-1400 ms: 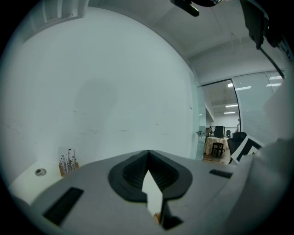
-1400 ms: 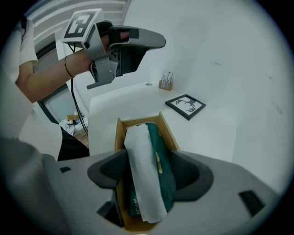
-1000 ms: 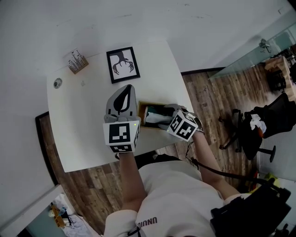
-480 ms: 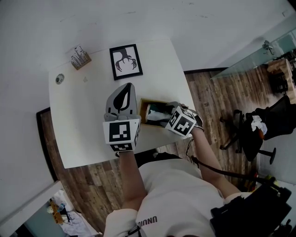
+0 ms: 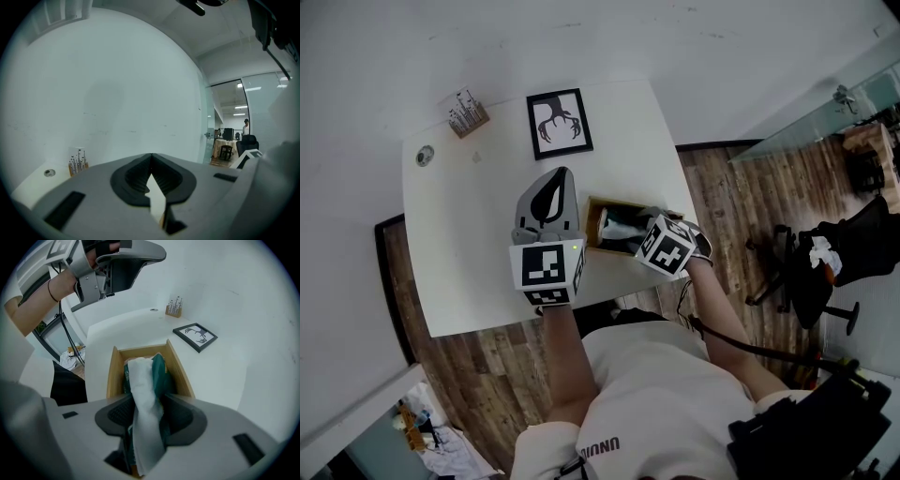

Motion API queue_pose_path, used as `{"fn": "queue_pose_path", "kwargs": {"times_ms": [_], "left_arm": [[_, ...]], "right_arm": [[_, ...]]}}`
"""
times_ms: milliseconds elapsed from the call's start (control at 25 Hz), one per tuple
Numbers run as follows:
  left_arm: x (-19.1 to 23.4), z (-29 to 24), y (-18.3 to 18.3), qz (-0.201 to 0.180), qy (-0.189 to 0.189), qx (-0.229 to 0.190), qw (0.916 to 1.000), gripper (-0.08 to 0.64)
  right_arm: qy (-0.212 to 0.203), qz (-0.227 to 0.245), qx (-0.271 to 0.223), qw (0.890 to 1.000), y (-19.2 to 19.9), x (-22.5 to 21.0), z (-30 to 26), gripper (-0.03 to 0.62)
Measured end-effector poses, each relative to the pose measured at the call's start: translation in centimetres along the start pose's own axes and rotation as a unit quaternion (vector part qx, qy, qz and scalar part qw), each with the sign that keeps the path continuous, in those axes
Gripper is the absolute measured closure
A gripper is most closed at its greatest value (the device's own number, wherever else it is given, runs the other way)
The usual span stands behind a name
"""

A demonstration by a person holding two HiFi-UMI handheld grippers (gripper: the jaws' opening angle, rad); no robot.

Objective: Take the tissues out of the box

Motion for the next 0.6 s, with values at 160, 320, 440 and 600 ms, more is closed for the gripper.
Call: {"fn": "queue_pose_path", "kwargs": {"times_ms": [160, 320, 440, 600], "left_arm": [[-0.1, 0.2, -0.1, -0.001, -0.002, -0.006, 1.0, 0.548], [0.0, 0.5, -0.2, 0.0, -0.009, -0.01, 0.9999, 0.548], [-0.1, 0.7, -0.5, 0.0, -0.007, -0.013, 0.9999, 0.548], [-0.3, 1.0, -0.5, -0.002, -0.008, -0.015, 0.9999, 0.548]], "right_arm": [[0.006, 0.009, -0.002, 1.0, 0.0, 0.0, 0.4, 0.419], [0.015, 0.019, -0.008, 1.0, 0.0, 0.2, 0.7, 0.448], [0.023, 0.026, -0.014, 0.999, 0.0, 0.4, 1.0, 0.462], [0.032, 0.023, -0.023, 0.999, -0.2, 0.4, 1.5, 0.465]]}}
Point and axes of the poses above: the fingertips, and each gripper's own axes: z backward along the fingers, x to its left, y out of its underside, the point moved 9 cm from there along z, backward along the fingers, and after that the axes turned 13 degrees about y, right-handed, at the moved point
